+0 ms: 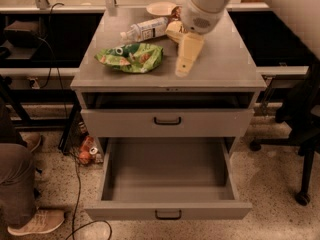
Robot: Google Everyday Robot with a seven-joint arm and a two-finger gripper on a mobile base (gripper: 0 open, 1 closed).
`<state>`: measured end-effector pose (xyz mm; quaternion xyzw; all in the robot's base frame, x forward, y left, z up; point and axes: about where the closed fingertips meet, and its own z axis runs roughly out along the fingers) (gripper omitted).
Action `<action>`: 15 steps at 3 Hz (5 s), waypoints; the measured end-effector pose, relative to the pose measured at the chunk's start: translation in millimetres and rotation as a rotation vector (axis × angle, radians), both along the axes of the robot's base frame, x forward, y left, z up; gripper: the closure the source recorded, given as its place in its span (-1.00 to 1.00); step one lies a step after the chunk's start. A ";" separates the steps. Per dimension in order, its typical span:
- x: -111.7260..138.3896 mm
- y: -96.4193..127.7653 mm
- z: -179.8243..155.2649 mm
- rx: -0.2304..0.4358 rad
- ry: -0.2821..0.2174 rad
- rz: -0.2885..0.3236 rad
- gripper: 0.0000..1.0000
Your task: Place green rice chip bag into middle drawer
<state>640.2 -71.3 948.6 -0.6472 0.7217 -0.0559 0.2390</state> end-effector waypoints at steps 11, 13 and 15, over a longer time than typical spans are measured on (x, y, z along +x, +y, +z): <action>76.0 83.9 -25.5 0.444 0.241 0.129 1.00; 26.8 -4.7 -18.7 0.541 0.218 0.007 1.00; 26.2 -7.4 -20.3 0.555 0.218 0.007 1.00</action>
Offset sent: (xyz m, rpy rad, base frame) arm 0.0794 0.1188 -0.0107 -0.1046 0.0193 0.1246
